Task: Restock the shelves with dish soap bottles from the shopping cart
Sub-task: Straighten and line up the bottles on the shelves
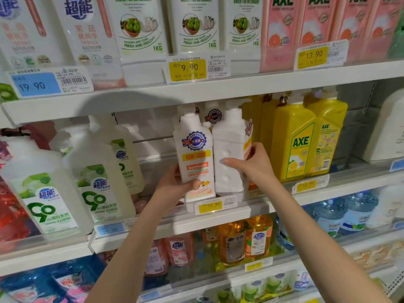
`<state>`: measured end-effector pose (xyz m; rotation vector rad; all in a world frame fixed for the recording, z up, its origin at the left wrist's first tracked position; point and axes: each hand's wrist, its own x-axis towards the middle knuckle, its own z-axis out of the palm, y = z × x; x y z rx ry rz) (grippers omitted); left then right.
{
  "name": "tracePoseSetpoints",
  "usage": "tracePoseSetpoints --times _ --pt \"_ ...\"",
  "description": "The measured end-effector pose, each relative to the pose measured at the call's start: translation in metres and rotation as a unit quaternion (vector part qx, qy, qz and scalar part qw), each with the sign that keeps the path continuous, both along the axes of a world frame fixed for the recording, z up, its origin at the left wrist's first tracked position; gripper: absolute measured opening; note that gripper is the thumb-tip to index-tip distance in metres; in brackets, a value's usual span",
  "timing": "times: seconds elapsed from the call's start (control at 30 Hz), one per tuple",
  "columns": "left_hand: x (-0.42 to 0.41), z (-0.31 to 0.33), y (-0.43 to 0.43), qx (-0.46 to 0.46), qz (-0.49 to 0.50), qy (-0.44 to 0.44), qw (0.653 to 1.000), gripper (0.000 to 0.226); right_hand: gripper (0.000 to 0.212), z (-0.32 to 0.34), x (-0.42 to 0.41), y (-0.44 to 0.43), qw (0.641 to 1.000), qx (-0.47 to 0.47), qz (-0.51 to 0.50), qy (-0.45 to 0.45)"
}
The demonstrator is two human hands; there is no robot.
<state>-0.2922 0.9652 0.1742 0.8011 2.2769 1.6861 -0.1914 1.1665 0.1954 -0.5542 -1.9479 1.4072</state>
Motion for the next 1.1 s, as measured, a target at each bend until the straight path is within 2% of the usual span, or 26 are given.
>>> tracePoseSetpoints --times 0.07,0.13,0.27,0.43,0.53,0.63,0.7,0.83,1.0,1.1 --pt "0.001 0.0 0.001 -0.008 0.005 0.006 1.0 0.054 0.081 -0.003 -0.001 -0.004 0.997 0.054 -0.055 -0.006" --pt "0.001 0.0 0.003 -0.004 0.007 0.004 1.0 0.05 0.088 -0.005 0.004 -0.004 0.992 0.114 -0.038 -0.044" --pt "0.001 0.002 0.006 -0.005 -0.005 0.0 1.0 0.045 0.056 -0.002 0.021 0.001 0.992 0.092 0.06 -0.064" --pt "-0.002 -0.002 0.012 -0.003 -0.013 -0.012 1.0 0.038 0.039 -0.006 0.025 0.008 0.989 0.091 0.107 -0.04" --pt "-0.003 -0.003 0.012 -0.003 -0.012 -0.015 1.0 0.039 0.03 0.001 0.024 0.012 0.983 0.065 0.164 -0.057" --pt "-0.004 -0.002 0.013 -0.011 -0.009 -0.009 1.0 0.041 0.036 0.009 0.018 0.018 0.966 0.015 0.245 -0.079" --pt "-0.003 -0.002 0.013 -0.012 -0.008 -0.008 1.0 0.041 0.047 0.009 0.013 0.023 0.962 0.012 0.26 -0.086" --pt "0.002 -0.001 0.013 -0.012 -0.003 -0.007 1.0 0.039 0.052 0.003 0.009 0.022 0.966 0.017 0.246 -0.073" --pt "0.003 0.0 0.01 -0.028 0.001 -0.002 1.0 0.04 0.044 -0.001 0.009 0.019 0.975 0.024 0.214 -0.064" --pt "0.005 0.002 0.008 -0.037 0.003 0.004 0.999 0.044 0.05 0.001 0.01 0.018 0.975 0.03 0.207 -0.078"
